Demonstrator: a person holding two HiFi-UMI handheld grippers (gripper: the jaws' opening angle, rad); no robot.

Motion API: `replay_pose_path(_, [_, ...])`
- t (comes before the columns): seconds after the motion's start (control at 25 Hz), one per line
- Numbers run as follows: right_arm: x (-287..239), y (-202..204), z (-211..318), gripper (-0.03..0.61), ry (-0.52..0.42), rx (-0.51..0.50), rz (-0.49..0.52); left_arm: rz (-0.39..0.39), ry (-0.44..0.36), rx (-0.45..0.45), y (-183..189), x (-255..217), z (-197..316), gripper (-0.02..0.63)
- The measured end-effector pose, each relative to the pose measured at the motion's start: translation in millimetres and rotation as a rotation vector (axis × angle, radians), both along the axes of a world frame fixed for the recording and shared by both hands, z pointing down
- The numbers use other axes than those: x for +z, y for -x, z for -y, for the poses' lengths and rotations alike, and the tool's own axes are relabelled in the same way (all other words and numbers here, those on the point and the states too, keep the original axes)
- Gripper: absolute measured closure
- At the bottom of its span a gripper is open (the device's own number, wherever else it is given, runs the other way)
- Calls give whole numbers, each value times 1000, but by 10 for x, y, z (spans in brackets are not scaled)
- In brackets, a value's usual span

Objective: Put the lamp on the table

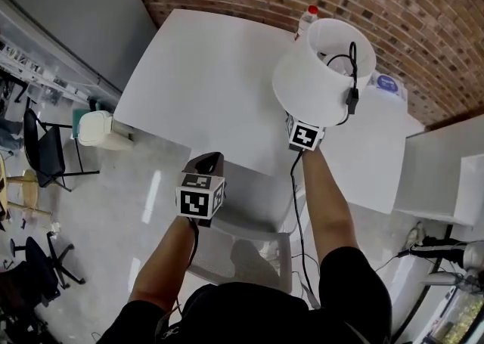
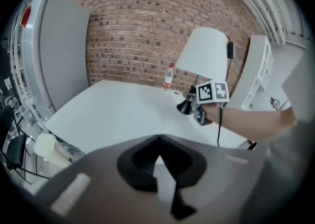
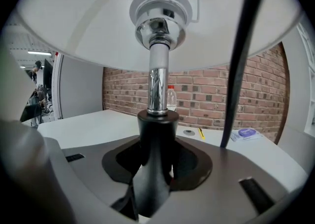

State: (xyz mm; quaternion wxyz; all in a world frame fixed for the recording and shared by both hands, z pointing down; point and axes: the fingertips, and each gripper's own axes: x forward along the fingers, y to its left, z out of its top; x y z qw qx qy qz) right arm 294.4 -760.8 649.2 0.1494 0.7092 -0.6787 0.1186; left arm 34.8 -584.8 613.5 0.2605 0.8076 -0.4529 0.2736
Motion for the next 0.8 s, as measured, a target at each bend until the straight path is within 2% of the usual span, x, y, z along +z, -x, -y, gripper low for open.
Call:
replay_pose_path(0.36, [310, -68, 155, 445, 3, 54, 20, 15, 65, -11, 227, 378, -64, 614])
replay_pose_path(0.56, [471, -69, 165, 445, 26, 48, -3, 12, 74, 0, 167, 431, -95, 614])
replay_pose_path(0.8, [439, -84, 185, 445, -2, 58, 0, 4, 81, 14, 69, 471, -108, 614])
